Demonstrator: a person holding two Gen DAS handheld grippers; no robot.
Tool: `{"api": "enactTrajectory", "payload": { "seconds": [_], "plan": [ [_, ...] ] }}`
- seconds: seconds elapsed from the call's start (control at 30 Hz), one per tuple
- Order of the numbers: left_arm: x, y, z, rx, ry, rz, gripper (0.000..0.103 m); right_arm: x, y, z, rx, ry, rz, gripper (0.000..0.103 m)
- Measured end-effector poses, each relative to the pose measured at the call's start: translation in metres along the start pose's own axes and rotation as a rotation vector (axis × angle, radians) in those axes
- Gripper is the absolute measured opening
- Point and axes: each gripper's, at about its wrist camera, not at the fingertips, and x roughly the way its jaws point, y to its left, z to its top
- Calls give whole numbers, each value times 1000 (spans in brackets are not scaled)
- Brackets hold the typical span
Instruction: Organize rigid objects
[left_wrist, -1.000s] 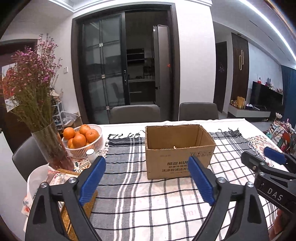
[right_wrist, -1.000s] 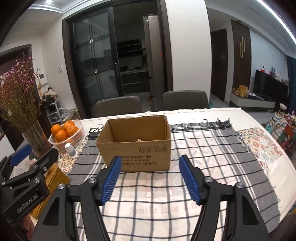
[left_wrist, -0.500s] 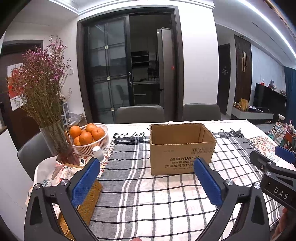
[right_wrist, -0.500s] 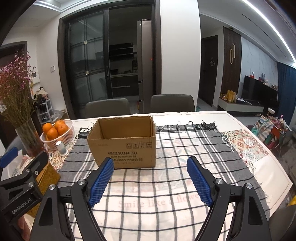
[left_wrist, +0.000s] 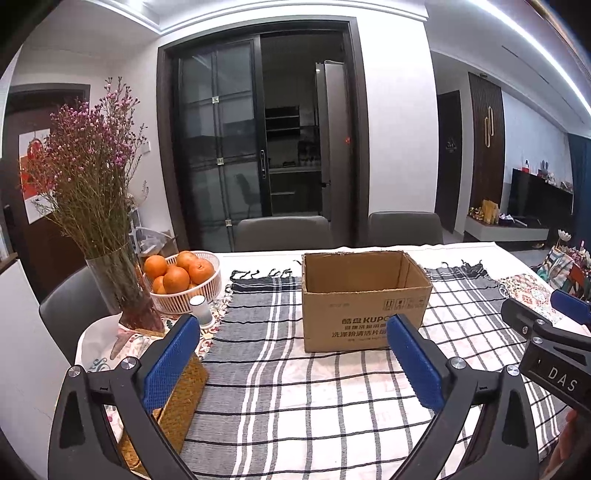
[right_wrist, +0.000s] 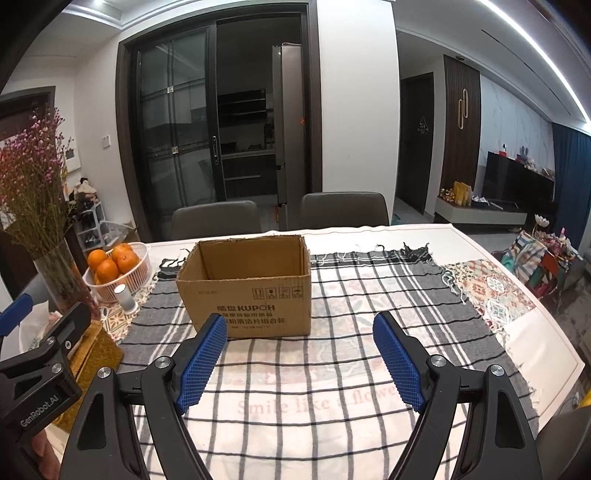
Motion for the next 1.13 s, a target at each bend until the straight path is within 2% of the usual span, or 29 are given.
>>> {"api": "enactTrajectory", "payload": {
  "seconds": [1.13],
  "plan": [
    [-6, -1, -2, 1, -14, 8, 103, -4, 0, 0, 4, -5, 1, 82]
  ]
}}
